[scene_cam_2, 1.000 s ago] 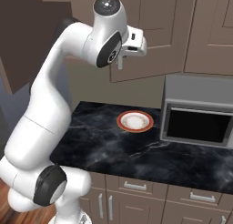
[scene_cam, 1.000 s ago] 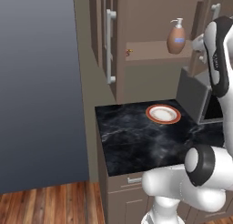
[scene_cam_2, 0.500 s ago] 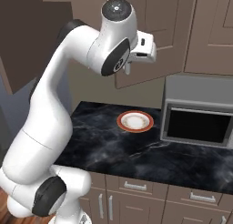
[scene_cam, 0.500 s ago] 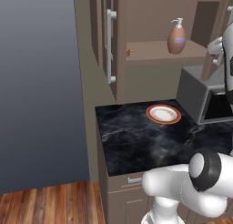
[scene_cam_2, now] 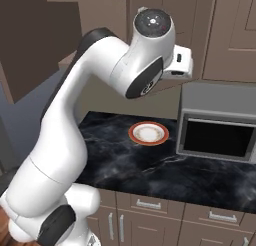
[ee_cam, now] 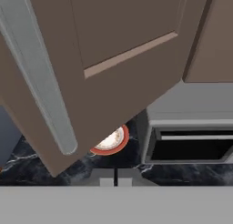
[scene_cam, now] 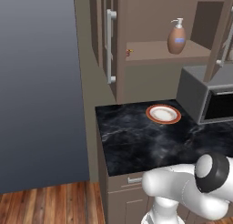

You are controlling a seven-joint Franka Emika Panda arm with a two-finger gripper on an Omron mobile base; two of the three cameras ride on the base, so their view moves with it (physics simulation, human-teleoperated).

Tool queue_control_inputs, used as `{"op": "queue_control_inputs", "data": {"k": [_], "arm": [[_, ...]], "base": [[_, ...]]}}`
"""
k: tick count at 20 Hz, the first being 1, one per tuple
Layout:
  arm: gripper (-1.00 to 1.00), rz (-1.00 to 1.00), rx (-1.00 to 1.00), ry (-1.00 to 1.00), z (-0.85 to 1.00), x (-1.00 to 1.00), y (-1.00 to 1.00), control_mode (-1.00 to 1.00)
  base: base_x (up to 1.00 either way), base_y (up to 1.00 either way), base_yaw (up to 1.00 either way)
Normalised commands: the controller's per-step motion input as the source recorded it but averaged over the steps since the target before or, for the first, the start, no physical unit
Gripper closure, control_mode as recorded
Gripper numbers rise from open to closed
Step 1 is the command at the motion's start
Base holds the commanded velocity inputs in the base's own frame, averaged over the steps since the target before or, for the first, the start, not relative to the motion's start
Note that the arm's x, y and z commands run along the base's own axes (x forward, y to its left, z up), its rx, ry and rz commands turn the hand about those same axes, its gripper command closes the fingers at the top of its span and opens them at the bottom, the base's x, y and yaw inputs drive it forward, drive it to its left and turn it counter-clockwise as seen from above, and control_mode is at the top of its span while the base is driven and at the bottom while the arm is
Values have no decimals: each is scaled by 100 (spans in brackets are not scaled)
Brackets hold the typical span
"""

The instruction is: Pick the bar soap and soap dispenser from the cabinet and place them on the counter.

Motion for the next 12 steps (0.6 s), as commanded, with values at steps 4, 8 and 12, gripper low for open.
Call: {"op": "queue_control_inputs", "data": {"k": [4, 8, 12], "arm": [[100, 0, 0, 0, -1, -22, -15, -100], [-100, 0, -2, -1, 0, -26, 21, -100], [-100, -1, -13, 0, 3, -24, 63, -100]], "base": [[0, 0, 0], [0, 0, 0], [0, 0, 0]]}}
